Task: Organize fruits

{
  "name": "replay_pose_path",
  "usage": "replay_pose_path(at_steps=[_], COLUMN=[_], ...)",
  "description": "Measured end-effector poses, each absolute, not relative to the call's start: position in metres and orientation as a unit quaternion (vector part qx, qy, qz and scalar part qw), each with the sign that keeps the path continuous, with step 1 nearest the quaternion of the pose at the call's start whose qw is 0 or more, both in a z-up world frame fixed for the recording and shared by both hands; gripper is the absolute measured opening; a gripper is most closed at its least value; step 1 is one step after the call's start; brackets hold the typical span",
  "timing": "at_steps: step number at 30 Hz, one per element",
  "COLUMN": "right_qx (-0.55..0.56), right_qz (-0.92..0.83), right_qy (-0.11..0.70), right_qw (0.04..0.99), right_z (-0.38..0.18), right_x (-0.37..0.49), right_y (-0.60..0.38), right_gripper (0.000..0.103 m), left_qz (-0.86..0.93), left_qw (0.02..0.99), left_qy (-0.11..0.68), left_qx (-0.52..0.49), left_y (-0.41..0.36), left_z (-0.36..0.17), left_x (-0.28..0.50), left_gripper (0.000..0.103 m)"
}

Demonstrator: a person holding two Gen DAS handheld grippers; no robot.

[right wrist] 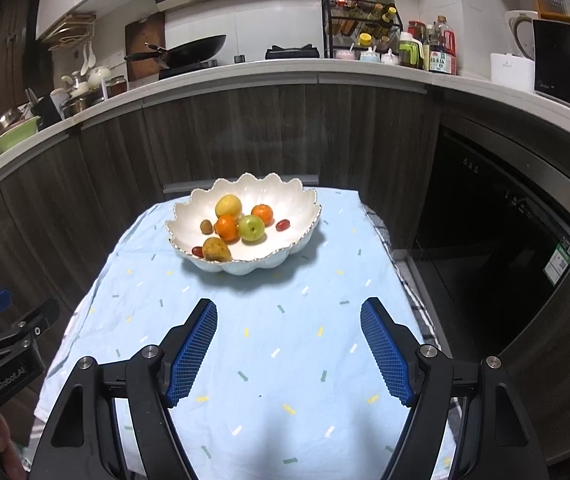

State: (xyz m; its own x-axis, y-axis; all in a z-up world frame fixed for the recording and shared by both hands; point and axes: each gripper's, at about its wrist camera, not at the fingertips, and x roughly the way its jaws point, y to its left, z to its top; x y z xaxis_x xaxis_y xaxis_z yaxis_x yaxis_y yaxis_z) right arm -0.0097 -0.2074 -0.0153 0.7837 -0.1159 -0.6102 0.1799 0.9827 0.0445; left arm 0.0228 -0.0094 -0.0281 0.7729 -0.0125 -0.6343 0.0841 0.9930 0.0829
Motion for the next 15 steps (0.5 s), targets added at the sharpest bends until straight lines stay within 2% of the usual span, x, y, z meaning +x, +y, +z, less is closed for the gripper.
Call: replay_pose_path(at_steps=[15], right_qx=[0.052], right_qz=[-0.077], right_qy=[0.317], right_qw=[0.944], right_z=[-0.0134], right_x=[-0.0114], right_y=[-0.2090], right_gripper=[0.075], left_qz=[-0.027], left_qw=[0.941], left_qy=[0.332], left_qx=[0.056], left_y=[-0.0102], left_z=[-0.0267], left_x=[0.0203], left_gripper=[0.080])
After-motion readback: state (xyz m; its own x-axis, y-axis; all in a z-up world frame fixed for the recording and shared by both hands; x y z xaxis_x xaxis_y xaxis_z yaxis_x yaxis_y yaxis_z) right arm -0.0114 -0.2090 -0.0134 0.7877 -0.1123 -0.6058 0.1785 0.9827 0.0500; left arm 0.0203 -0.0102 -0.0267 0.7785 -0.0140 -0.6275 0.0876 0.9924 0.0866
